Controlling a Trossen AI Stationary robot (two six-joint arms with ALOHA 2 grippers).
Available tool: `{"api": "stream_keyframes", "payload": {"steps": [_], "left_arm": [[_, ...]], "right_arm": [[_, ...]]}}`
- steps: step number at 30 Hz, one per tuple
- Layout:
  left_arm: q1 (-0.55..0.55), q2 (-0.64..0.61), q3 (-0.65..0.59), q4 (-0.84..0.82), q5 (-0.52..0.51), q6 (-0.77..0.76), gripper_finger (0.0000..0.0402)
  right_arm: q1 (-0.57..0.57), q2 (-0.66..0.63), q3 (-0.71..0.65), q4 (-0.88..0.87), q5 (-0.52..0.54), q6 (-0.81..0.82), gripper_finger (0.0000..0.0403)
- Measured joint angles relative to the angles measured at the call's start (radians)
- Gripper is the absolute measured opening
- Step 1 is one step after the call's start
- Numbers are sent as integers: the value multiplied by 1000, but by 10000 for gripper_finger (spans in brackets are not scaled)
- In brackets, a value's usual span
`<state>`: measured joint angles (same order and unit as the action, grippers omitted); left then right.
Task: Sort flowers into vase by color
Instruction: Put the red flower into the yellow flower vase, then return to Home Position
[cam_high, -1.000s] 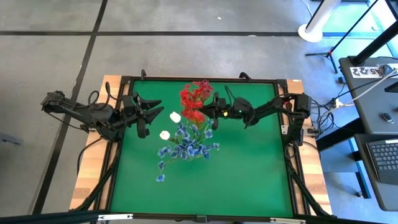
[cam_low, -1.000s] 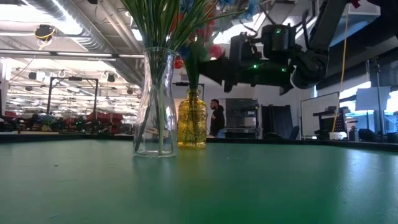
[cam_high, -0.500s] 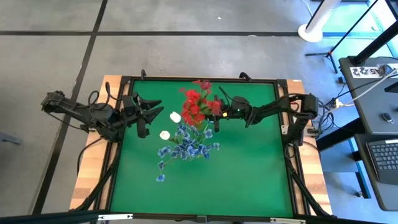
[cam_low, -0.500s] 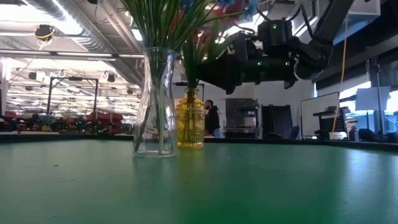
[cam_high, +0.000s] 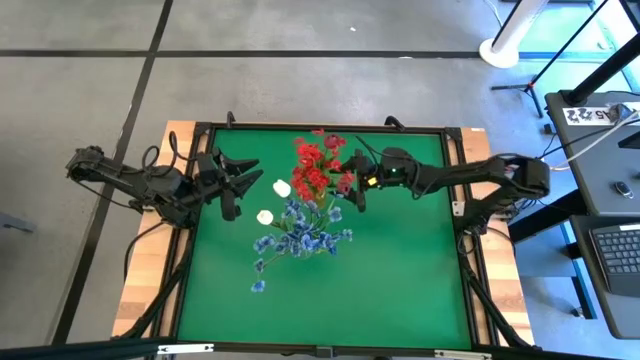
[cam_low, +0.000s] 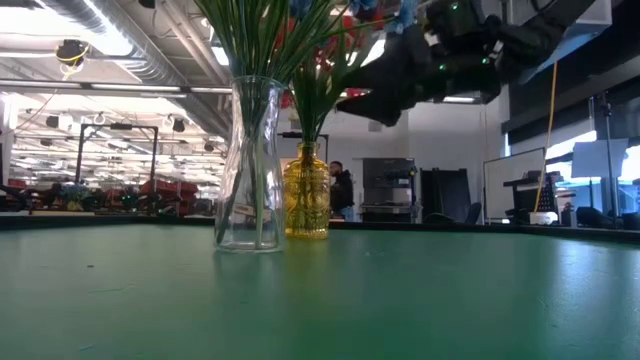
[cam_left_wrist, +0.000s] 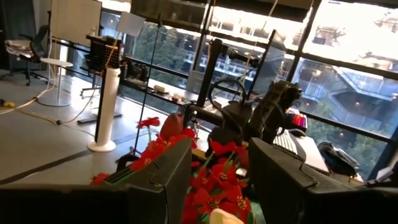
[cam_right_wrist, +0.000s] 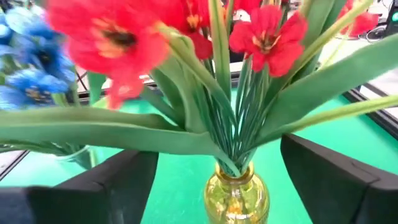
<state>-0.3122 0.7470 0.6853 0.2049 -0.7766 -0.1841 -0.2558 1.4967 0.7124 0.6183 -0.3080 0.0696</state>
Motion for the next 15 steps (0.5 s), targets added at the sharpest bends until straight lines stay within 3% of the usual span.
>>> {"api": "stream_keyframes", "payload": {"steps": [15], "left_arm": [[0, 0, 0, -63, -1, -27, 155]], "right_arm": [[0, -259, 0, -399, 10, -42, 354]]}}
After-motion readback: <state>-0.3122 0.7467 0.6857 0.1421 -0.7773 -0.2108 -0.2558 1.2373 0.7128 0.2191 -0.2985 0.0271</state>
